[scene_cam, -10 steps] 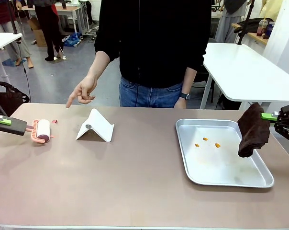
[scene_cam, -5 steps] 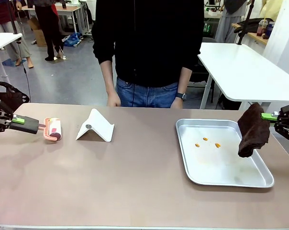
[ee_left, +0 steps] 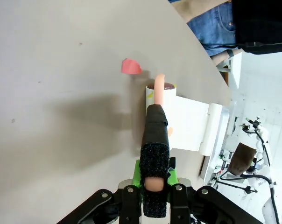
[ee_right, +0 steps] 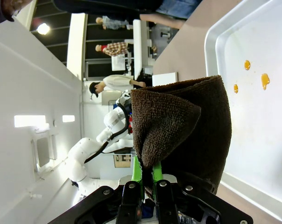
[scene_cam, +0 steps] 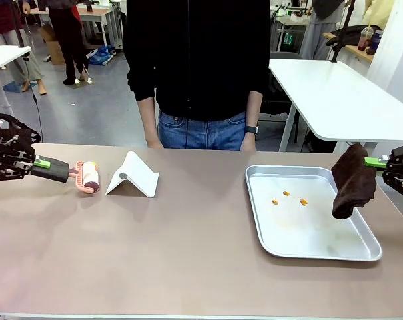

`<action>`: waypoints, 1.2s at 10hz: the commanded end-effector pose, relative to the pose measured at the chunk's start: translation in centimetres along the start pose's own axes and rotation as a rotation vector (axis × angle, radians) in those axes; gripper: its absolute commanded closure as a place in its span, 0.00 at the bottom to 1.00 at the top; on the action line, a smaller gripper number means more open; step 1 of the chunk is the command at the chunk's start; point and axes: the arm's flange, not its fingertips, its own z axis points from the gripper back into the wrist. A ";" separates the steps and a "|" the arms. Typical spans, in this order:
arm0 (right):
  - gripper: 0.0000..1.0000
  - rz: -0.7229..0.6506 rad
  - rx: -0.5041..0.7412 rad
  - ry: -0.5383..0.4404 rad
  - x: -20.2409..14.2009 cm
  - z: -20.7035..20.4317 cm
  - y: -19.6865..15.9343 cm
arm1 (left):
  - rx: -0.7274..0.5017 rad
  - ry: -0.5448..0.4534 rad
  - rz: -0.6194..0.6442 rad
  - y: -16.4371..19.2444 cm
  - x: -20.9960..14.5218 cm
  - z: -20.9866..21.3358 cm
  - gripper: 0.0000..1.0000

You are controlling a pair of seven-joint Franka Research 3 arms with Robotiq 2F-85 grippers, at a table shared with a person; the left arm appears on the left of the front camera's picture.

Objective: Clean the surface of the table.
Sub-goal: If a person points to the right, clean the right side of the table with your right hand, and if they point to the left, clean the left side with your left hand.

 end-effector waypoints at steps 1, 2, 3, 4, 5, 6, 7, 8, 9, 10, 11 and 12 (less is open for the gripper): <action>1.00 -0.013 0.001 0.002 -0.1 0.0 0.7 | -0.050 -0.012 -0.025 -0.2 -0.3 1.0 0.78; 1.00 -0.013 0.001 0.002 -0.1 0.0 0.7 | -0.098 -0.033 -0.044 -0.8 -0.8 3.0 0.78; 1.00 -0.013 0.001 0.002 -0.1 0.0 0.7 | -0.148 -0.055 -0.073 -1.3 -1.5 5.2 0.78; 1.00 -0.013 0.001 0.002 -0.1 0.0 0.7 | -0.221 -0.073 -0.116 -1.7 -2.6 7.6 0.78; 1.00 -0.013 0.001 0.002 -0.1 0.0 0.7 | -0.276 -0.073 -0.149 -1.8 -3.8 10.0 0.78; 1.00 -0.013 0.001 0.002 -0.1 0.0 0.7 | -0.320 -0.028 -0.170 -1.1 -5.1 12.5 0.78; 1.00 -0.013 0.001 0.002 -0.1 0.0 0.7 | -0.354 0.031 -0.167 0.1 -6.1 14.4 0.78; 1.00 -0.013 0.001 0.002 -0.1 0.0 0.7 | -0.383 0.083 -0.165 1.3 -6.8 15.9 0.78; 1.00 -0.013 0.001 0.002 -0.1 0.0 0.7 | -0.415 0.118 -0.158 3.0 -7.6 17.5 0.78; 1.00 -0.013 0.001 0.002 -0.1 0.0 0.7 | -0.436 0.142 -0.144 5.0 -8.5 18.7 0.78; 1.00 -0.013 0.001 0.002 -0.1 0.0 0.7 | -0.438 0.126 -0.132 7.5 -9.5 19.7 0.78; 1.00 -0.013 0.001 0.002 -0.1 0.0 0.7 | -0.459 0.105 -0.110 9.5 -10.4 20.1 0.78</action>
